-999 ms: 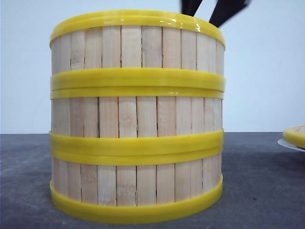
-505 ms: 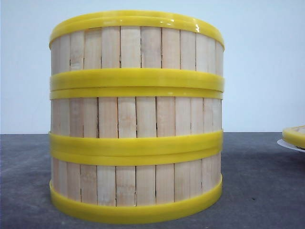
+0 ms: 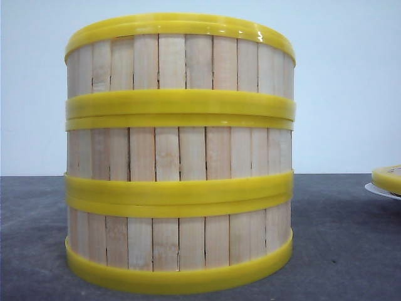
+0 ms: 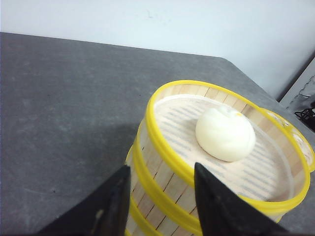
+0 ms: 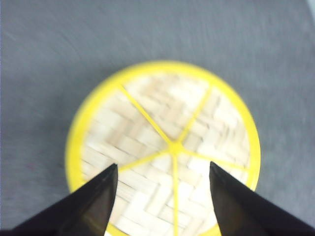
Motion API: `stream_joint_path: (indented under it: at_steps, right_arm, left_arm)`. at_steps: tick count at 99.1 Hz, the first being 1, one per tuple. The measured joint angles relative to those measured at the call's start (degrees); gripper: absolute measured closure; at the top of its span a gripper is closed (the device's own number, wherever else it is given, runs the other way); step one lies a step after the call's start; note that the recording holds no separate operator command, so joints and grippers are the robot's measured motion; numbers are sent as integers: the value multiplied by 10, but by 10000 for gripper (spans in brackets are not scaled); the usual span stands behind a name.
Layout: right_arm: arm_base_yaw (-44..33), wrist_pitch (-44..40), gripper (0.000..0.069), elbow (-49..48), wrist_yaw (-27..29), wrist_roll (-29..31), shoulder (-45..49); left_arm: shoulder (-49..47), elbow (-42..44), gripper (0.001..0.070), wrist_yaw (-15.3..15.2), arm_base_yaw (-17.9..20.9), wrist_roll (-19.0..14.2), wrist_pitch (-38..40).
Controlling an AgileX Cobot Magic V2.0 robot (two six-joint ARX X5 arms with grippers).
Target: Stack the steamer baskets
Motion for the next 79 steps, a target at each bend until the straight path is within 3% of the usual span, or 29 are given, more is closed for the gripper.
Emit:
stream_joint_path:
  at_steps: [31, 61, 79]
  right_arm:
    - [-64, 42, 346, -19, -42, 3, 78]
    - [-66, 47, 361, -19, -54, 3, 151]
    - [-66, 49, 499, -19, -58, 3, 164]
  left_arm:
    - [0, 0, 475, 0, 0, 3, -19]
    - [0, 0, 475, 0, 0, 3, -22]
    - [0, 0, 475, 0, 0, 3, -22]
